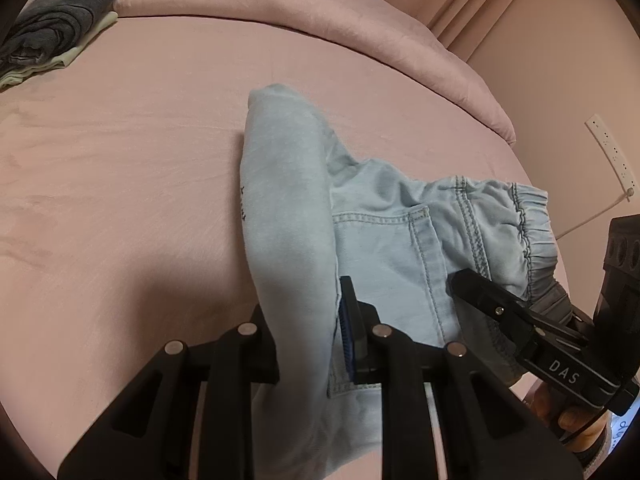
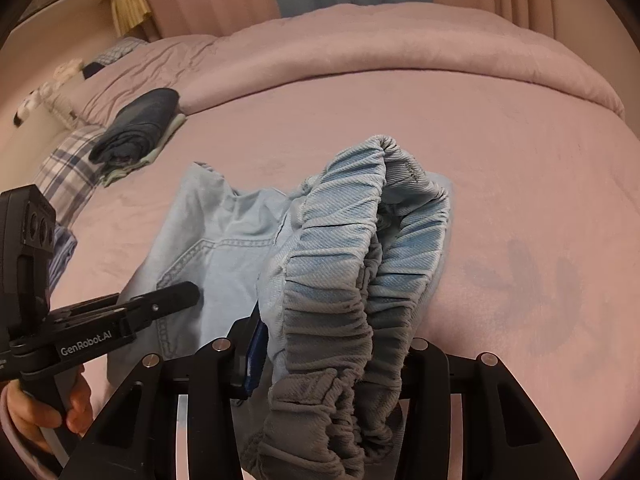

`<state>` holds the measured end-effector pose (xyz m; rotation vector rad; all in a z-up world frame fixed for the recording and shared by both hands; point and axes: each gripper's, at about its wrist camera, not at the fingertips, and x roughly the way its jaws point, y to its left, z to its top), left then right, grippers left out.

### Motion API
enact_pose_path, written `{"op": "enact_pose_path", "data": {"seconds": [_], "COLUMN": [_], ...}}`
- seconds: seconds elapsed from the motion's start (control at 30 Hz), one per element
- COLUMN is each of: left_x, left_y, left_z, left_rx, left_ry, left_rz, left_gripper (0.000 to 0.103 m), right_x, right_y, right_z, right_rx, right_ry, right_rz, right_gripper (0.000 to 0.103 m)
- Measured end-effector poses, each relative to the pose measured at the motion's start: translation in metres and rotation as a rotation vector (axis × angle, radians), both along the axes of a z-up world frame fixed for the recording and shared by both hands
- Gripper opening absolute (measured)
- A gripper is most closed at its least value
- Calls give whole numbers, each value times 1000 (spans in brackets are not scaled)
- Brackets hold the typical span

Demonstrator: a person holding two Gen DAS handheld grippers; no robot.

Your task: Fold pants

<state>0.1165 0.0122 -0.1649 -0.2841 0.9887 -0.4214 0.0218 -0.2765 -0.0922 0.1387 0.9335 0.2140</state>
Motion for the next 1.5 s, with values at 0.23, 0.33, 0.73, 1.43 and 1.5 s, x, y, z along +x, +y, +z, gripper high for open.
{"op": "enact_pose_path", "data": {"seconds": [0.23, 0.33, 0.73, 1.43, 1.5], "left_x": [-8, -13, -31, -12, -9], "left_y": [0, 1, 14, 22, 21], "left_z": [3, 6, 24, 43, 43], "left_rx": [-4, -2, 7, 21, 24], "left_ry": [-2, -11, -70, -129, -129], "left_rz": [21, 28, 59, 50, 49], "left_gripper": [19, 19, 19, 19, 19], "right_x": [-12, -16, -24, -11, -8], "right_y": [13, 19, 37, 51, 52], "right_z": [9, 13, 29, 49, 49], "right_rx": [-11, -15, -23, -48, -49], "right_ry": [-22, -31, -82, -164, -163], "right_rz": [38, 56, 108, 125, 125], "right_gripper": [47, 47, 47, 47, 47]}}
